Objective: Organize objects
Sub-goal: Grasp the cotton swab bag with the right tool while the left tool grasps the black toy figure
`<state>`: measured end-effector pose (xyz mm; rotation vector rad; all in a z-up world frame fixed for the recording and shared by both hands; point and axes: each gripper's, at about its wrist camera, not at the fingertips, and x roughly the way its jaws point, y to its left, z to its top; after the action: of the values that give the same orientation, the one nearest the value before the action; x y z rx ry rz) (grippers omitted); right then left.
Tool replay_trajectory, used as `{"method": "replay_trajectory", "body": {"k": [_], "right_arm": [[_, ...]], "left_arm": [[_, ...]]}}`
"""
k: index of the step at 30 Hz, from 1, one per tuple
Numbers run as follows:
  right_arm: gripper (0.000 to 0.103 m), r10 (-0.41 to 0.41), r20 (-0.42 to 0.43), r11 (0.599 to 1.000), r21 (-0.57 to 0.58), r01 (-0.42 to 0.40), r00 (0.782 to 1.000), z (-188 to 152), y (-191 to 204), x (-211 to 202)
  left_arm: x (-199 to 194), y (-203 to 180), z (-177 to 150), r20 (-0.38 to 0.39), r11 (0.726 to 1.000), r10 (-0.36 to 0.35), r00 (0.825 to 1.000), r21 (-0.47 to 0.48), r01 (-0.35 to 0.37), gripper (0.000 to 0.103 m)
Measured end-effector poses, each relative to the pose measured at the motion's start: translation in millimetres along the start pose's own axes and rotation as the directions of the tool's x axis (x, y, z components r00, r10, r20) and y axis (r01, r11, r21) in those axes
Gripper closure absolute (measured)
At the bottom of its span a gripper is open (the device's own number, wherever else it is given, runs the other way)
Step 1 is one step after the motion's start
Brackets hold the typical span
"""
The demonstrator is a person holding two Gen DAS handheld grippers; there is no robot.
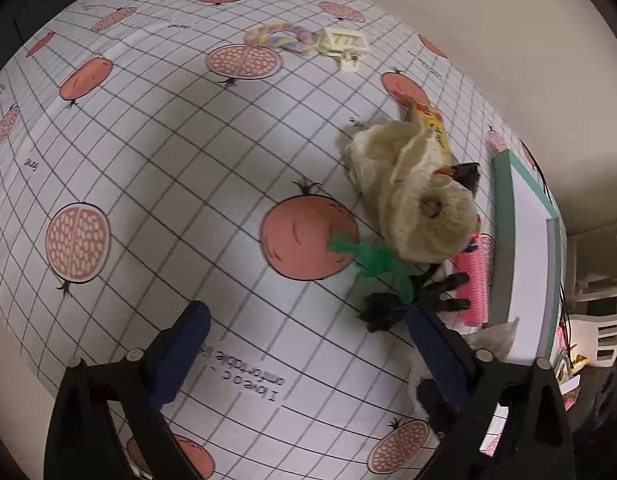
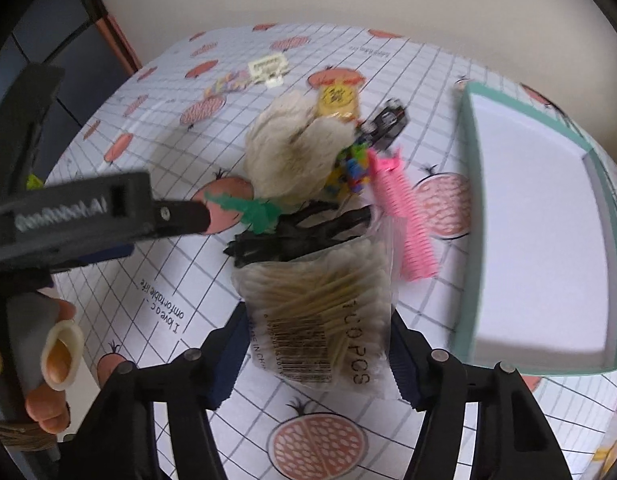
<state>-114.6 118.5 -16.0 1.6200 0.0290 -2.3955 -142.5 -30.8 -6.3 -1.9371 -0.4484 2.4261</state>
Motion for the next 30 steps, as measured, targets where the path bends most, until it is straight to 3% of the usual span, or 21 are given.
{"method": "replay_trajectory", "body": {"k": [3, 11, 14, 20, 27, 30], "right_arm": [[0.037, -0.019, 0.042, 1.0, 0.025, 0.018, 0.999, 0, -15, -12], [0.037, -0.101, 0.143, 0.982, 0.173, 0.075, 0.985, -4, -84, -62], [0.037, -0.109, 0.14, 0.963, 0.26, 0.07, 0.984, -4, -113, -64], [0.037, -0.119, 0.104, 0.933, 0.352, 0.075, 0.987, -12, -145, -58], [0.037, -0.111, 0.094, 0.927, 0.368, 0.069, 0.989, -12, -150, -52], [0.037, -0.109, 0.092, 0.928, 0.365, 0.069, 0.99, -13, -149, -51]], "left_arm": [[1, -7, -3, 0.001, 1.0, -0.009, 1.0, 0.016, 0.009, 0.006], [1, -32, -10, 0.006, 0.996, -0.039, 0.999, 0.081, 0.038, 0.021], [7, -43, -14, -0.001, 0.992, -0.032, 0.999, 0.124, 0.032, 0.029], [12, -67, -21, 0.038, 0.97, 0.032, 0.999, 0.242, -0.04, 0.03], [23, -86, -24, 0.046, 0.95, 0.039, 0.998, 0.307, -0.051, 0.031], [28, -90, -26, 0.033, 0.94, 0.059, 0.998, 0.335, -0.067, 0.037]]}}
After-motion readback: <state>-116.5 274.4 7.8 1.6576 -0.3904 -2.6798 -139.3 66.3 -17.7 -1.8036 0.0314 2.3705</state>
